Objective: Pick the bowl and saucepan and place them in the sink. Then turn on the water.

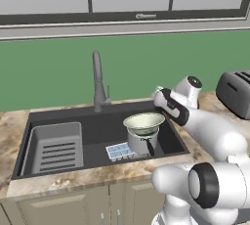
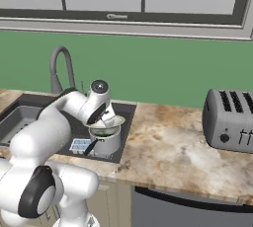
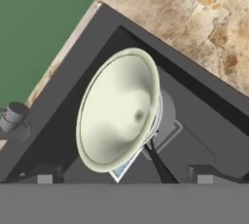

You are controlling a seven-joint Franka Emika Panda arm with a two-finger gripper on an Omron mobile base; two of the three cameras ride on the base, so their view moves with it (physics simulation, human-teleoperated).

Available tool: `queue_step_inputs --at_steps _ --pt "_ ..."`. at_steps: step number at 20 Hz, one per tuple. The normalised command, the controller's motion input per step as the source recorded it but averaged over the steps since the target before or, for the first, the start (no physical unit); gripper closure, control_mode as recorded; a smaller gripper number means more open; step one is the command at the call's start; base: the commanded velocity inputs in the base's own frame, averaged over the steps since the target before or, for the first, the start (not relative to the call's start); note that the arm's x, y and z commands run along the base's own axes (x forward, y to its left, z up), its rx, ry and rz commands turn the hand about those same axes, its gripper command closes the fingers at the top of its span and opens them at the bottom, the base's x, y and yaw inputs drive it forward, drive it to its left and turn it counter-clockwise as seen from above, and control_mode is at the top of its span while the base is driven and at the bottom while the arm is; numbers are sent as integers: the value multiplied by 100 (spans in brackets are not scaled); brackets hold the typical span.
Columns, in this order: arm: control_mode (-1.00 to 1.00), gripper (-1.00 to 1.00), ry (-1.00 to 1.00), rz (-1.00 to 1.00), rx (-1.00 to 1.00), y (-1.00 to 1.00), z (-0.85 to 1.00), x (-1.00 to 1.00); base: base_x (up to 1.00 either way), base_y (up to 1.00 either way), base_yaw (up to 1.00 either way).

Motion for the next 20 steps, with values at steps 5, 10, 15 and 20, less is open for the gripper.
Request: queue_step_inputs --at_steps 5,10,15,20 --pt "-100 -100 -7 5 -11 9 0 0 0 0 0" --pt "-100 -100 -12 10 -11 0 0 0 0 0 0" --pt "-100 -100 -18 9 -9 0 0 0 0 0 0" --pt "-100 -100 -18 10 -11 12 0 0 0 0 0"
